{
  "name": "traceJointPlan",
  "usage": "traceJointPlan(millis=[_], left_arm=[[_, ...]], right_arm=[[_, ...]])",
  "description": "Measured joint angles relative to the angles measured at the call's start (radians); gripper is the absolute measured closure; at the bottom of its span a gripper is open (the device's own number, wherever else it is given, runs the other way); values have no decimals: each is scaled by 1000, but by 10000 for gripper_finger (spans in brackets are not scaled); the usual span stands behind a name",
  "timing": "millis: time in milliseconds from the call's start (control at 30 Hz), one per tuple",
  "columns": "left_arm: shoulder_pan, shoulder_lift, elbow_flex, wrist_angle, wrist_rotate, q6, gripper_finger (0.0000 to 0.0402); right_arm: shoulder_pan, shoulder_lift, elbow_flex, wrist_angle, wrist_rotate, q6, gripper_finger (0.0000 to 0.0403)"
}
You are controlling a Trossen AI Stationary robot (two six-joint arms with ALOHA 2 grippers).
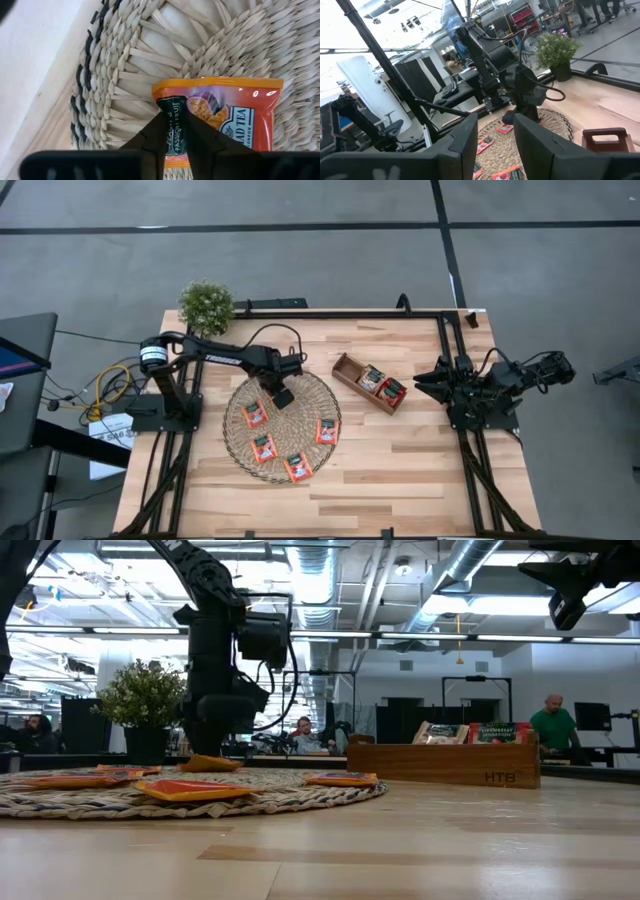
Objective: Pick & Place Tea
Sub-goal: Put the orange tea bag into the left section of the wooden organizer
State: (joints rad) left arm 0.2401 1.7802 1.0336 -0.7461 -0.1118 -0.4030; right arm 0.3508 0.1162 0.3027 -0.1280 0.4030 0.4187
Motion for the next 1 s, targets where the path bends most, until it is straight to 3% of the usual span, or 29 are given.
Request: traceJointPlan(millis=[533, 1000], left_arm=[[-5, 2, 262, -156, -173, 141, 401], [-29, 0, 507, -69, -202, 389, 401]], right_arm=[[0, 0, 0, 0, 0, 0, 285], [0, 0, 0, 0, 2, 0, 285]])
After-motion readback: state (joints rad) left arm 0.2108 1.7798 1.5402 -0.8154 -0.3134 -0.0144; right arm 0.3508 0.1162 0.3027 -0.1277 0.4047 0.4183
